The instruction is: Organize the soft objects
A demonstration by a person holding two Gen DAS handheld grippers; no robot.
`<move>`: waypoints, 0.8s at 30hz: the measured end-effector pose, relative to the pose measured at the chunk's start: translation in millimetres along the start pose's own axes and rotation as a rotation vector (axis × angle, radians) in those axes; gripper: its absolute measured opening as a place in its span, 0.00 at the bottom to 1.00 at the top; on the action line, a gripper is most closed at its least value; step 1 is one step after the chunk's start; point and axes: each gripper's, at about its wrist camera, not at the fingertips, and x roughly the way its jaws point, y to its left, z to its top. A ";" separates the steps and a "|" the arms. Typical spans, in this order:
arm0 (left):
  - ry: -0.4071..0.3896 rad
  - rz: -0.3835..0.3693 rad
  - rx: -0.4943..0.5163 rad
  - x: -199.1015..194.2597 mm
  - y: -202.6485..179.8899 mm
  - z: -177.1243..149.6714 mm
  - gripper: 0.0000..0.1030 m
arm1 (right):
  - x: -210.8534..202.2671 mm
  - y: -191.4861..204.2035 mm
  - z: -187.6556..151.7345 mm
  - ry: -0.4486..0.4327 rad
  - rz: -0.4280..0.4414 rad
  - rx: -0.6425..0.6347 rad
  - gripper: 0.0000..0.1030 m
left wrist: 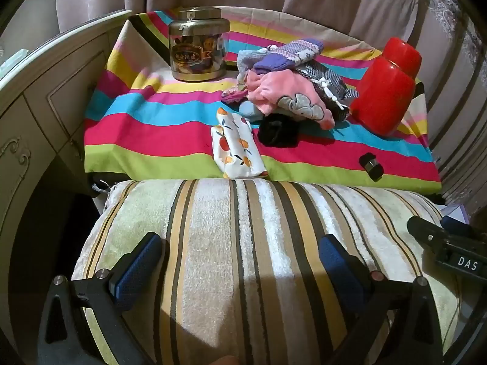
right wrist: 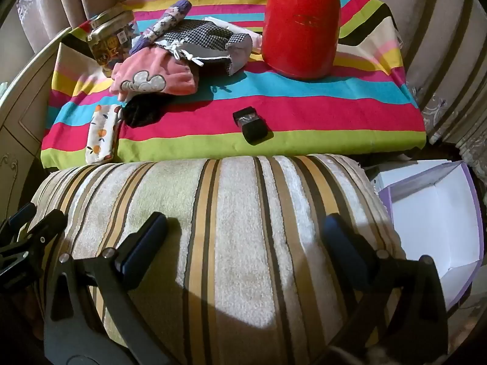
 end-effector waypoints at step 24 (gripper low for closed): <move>0.011 -0.018 -0.015 2.3 1.6 0.3 1.00 | 1.1 -0.8 -0.1 -0.003 -0.017 -0.009 1.00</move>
